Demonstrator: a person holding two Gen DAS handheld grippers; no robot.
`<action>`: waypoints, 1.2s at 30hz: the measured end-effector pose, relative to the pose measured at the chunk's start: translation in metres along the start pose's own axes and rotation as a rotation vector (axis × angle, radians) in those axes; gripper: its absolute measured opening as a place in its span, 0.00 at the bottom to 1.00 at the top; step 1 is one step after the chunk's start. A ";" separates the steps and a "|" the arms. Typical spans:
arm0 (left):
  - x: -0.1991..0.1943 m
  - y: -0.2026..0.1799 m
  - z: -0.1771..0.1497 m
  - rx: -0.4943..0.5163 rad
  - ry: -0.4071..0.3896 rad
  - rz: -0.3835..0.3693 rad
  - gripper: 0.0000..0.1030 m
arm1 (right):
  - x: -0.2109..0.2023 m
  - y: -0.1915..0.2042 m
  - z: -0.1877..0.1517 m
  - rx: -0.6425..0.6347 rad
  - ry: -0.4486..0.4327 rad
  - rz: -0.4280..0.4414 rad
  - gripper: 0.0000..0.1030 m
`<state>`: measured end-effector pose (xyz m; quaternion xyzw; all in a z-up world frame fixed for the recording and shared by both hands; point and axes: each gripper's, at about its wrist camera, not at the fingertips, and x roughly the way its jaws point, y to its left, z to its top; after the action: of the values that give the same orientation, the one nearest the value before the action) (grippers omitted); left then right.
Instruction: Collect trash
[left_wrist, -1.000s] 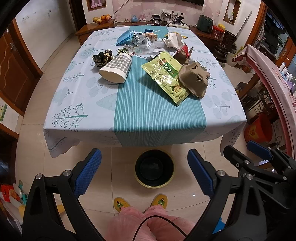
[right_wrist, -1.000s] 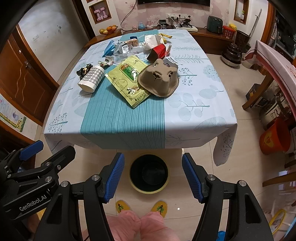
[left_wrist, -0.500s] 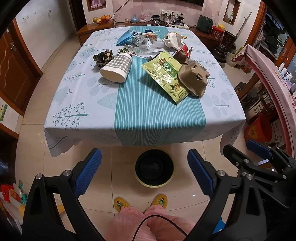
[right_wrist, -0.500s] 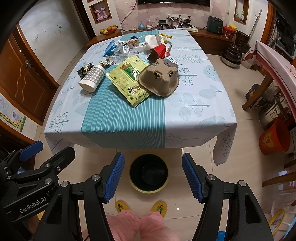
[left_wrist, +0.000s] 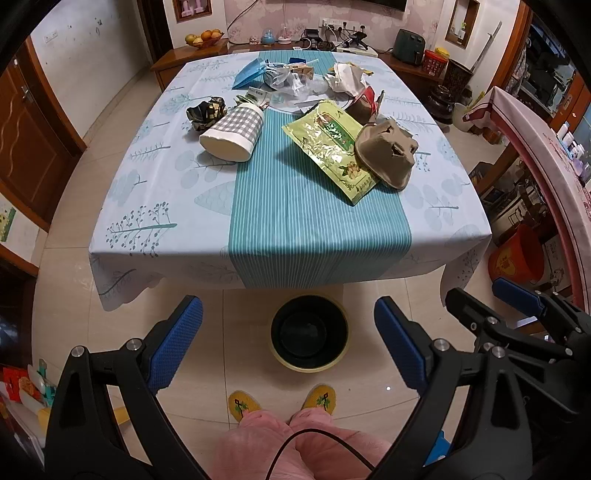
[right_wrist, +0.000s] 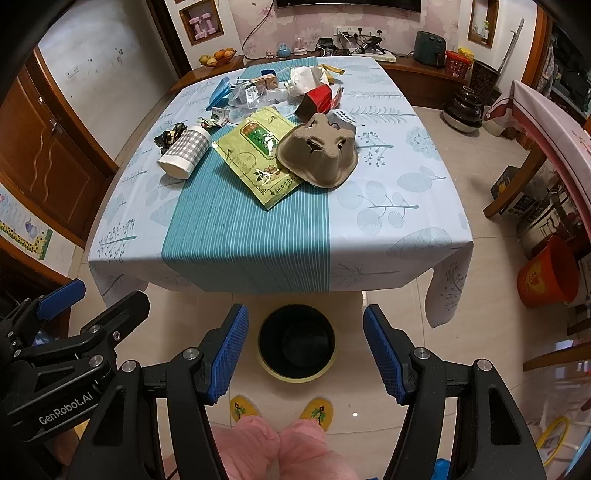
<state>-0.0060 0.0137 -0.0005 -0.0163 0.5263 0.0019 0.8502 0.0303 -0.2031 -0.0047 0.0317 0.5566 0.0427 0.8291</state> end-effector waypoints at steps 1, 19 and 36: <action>0.001 -0.004 0.000 0.001 -0.004 0.000 0.90 | 0.000 0.000 0.000 0.000 0.000 0.000 0.64; -0.008 0.002 -0.005 0.002 -0.009 0.016 0.90 | -0.003 0.001 -0.002 -0.004 -0.011 0.007 0.64; -0.024 0.004 0.018 -0.070 -0.044 0.038 0.88 | -0.014 0.010 0.033 -0.062 -0.065 0.066 0.64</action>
<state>-0.0007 0.0184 0.0295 -0.0358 0.5071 0.0370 0.8603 0.0551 -0.1946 0.0214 0.0257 0.5266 0.0859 0.8454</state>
